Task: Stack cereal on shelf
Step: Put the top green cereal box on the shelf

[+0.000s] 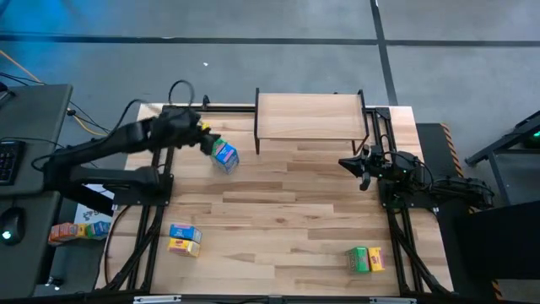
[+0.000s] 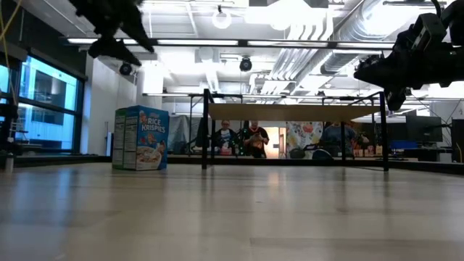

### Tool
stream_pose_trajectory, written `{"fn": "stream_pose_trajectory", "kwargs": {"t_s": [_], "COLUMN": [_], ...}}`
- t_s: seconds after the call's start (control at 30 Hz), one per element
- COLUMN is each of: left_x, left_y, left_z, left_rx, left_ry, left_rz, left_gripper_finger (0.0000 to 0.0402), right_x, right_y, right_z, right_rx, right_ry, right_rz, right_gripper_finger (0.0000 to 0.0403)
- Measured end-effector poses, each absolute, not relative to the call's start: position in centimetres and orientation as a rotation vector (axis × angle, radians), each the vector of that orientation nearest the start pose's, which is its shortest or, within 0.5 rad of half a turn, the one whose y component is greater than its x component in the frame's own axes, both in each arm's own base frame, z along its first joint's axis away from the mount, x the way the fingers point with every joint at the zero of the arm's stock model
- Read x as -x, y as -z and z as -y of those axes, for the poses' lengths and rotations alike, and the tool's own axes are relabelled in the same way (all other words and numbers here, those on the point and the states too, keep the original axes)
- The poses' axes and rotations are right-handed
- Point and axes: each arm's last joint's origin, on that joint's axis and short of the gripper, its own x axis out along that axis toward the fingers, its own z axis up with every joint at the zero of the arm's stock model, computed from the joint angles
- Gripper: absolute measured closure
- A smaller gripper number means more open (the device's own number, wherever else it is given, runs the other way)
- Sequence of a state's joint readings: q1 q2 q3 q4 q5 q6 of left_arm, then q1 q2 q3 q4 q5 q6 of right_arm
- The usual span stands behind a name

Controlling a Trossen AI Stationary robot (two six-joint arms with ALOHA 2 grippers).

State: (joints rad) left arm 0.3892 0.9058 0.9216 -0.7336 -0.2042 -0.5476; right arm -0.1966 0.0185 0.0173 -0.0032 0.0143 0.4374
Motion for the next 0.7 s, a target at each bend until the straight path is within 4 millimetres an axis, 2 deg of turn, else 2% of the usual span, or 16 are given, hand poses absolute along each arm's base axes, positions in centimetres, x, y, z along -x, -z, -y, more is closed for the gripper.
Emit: {"fn": "stream_pose_trajectory", "kwargs": {"t_s": [0.13, 0.3, 0.5, 0.7], "left_x": [-16.9, -18.4, -19.4, -19.5], "left_y": [-29.9, -27.6, -25.9, -25.3], "left_z": [-9.3, -11.3, -12.1, -12.3], "left_rx": [0.673, 0.772, 0.769, 0.7], "left_ry": [-0.79, -0.724, -0.685, -0.718], "left_rz": [-0.771, -0.913, -1.013, -1.072], "left_gripper_finger": [0.0141, 0.0144, 0.0144, 0.0144], "right_x": [-9.6, -9.6, -9.6, -9.6], "right_y": [-16.8, -16.8, -16.8, -16.8], "right_z": [1.9, 2.0, 2.0, 1.9], "right_rx": [-0.436, -0.436, -0.436, -0.436], "right_ry": [0.208, 0.209, 0.208, 0.209], "right_rz": [0.042, 0.042, 0.042, 0.042], "right_gripper_finger": [0.0402, 0.0402, 0.0402, 0.0402]}}
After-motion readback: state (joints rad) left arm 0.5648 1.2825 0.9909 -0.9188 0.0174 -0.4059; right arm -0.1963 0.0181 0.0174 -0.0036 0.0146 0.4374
